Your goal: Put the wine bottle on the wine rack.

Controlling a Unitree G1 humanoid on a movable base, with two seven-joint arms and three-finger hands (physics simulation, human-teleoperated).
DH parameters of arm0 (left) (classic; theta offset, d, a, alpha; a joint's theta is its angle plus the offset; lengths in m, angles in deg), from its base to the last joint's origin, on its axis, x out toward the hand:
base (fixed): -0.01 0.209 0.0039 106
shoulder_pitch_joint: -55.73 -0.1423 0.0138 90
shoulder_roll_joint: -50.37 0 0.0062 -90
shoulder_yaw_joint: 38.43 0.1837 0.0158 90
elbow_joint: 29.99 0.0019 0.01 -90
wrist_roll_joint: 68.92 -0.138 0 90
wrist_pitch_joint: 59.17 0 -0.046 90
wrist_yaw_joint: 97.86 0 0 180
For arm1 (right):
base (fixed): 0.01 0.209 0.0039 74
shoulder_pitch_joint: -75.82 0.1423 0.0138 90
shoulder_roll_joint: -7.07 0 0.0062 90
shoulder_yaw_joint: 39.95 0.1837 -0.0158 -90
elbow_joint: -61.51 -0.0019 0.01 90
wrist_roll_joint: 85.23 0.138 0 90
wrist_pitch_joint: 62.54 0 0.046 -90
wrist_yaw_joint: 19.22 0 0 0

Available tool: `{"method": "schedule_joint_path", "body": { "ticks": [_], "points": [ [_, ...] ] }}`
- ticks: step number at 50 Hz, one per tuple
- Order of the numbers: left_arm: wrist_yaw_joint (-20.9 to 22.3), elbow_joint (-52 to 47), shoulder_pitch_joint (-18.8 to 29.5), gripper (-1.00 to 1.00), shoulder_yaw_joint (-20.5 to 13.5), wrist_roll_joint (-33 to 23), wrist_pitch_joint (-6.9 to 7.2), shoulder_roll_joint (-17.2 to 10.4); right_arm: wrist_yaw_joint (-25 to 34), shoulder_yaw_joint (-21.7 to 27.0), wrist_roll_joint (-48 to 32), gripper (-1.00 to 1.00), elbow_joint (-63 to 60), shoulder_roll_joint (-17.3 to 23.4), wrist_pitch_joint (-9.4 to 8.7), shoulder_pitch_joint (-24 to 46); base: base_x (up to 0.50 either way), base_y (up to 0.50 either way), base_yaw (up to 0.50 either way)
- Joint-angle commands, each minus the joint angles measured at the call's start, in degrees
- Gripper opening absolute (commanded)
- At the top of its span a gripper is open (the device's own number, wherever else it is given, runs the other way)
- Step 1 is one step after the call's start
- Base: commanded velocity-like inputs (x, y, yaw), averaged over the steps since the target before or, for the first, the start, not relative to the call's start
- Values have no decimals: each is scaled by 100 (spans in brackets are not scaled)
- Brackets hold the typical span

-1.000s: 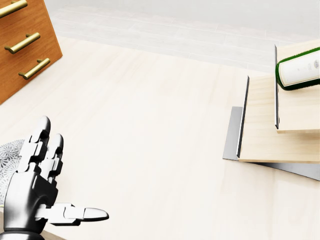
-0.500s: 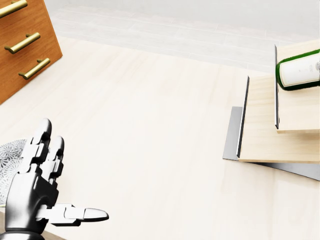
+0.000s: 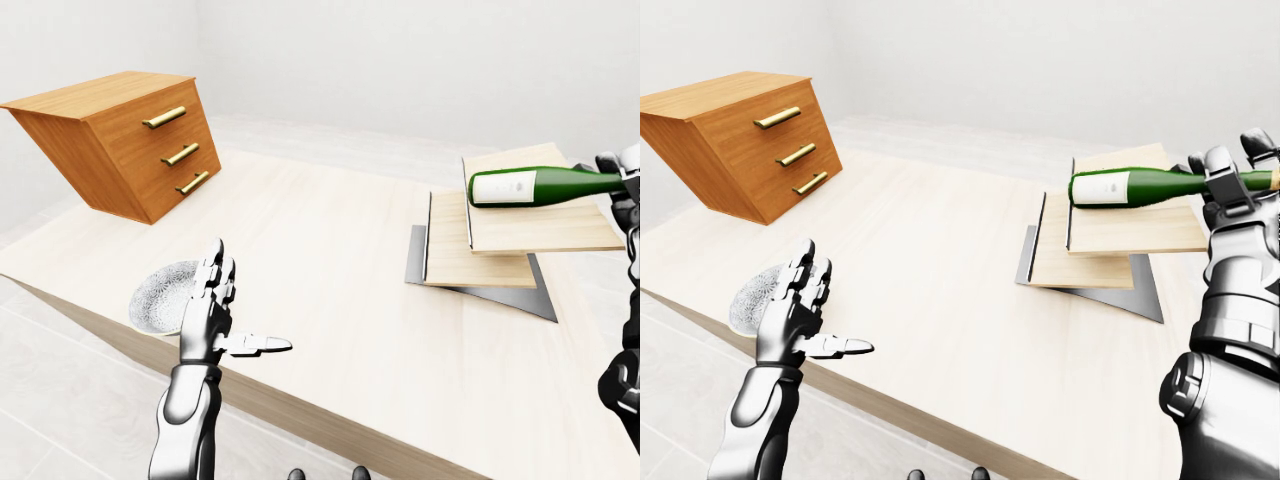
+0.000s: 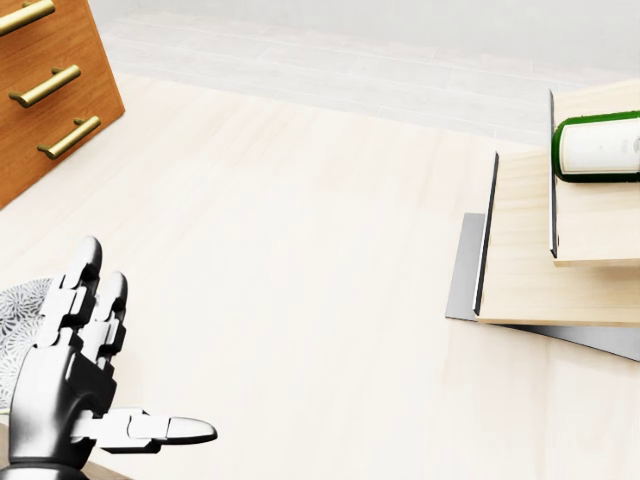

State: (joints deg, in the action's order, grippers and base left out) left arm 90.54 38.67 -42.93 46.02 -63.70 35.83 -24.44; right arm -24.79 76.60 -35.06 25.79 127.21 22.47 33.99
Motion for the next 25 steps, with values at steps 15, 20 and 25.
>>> {"method": "schedule_joint_path", "body": {
  "ticks": [15, 20, 25],
  "points": [
    [25, 128, 9, 100, -19, 17, 0, -1, -244, -280, -39, 100, -165, 24, -1, -292, 0, 0, 0],
    [17, 161, 18, 100, 2, 3, 0, 3, -266, -248, -5, 100, -221, 25, -1, -332, 0, 0, 0],
    [12, 187, 19, 100, 15, -10, 0, 1, -258, -264, -20, 100, -201, 32, -1, -324, 0, 0, 0]
  ]
}}
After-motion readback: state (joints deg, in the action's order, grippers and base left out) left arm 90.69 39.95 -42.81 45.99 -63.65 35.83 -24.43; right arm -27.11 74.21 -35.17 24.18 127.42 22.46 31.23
